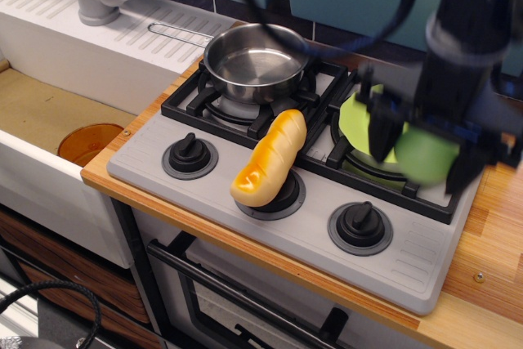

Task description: Put pear on plate and bread in pot or pan on stove

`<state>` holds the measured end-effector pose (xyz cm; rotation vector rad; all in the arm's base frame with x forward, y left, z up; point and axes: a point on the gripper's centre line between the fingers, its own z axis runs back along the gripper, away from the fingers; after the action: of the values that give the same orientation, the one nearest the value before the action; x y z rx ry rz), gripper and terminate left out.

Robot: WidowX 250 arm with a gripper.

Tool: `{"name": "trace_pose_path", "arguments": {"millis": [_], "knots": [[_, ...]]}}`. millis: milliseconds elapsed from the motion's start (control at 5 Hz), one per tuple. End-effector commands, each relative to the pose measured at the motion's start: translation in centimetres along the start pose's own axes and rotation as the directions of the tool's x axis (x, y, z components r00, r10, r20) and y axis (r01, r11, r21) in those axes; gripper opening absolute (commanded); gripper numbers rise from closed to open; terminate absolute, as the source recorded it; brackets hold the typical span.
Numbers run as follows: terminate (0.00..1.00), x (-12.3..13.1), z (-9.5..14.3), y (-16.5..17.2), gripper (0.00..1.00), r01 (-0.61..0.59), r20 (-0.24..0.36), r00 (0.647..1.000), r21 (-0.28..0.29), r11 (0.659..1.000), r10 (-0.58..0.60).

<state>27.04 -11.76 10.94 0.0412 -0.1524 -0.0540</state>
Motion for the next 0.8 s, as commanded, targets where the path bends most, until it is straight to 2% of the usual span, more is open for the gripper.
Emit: {"name": "trace_pose_path", "arguments": {"millis": [0, 200, 400, 600], "knots": [[0.00, 7.3, 0.9, 4.1, 0.00, 0.082, 0.061, 0.995, 0.001, 0.997, -0.082], [0.00, 9.2, -0.1, 5.2, 0.00, 0.112, 0.060, 0.992, -0.008, 0.994, -0.111], [0.00, 9.8, -1.9, 5.3, 0.00, 0.117, 0.064, 0.991, -0.027, 0.993, -0.115], [0.00, 9.0, -3.5, 4.6, 0.00, 0.100, 0.070, 0.993, -0.050, 0.994, -0.097]]}}
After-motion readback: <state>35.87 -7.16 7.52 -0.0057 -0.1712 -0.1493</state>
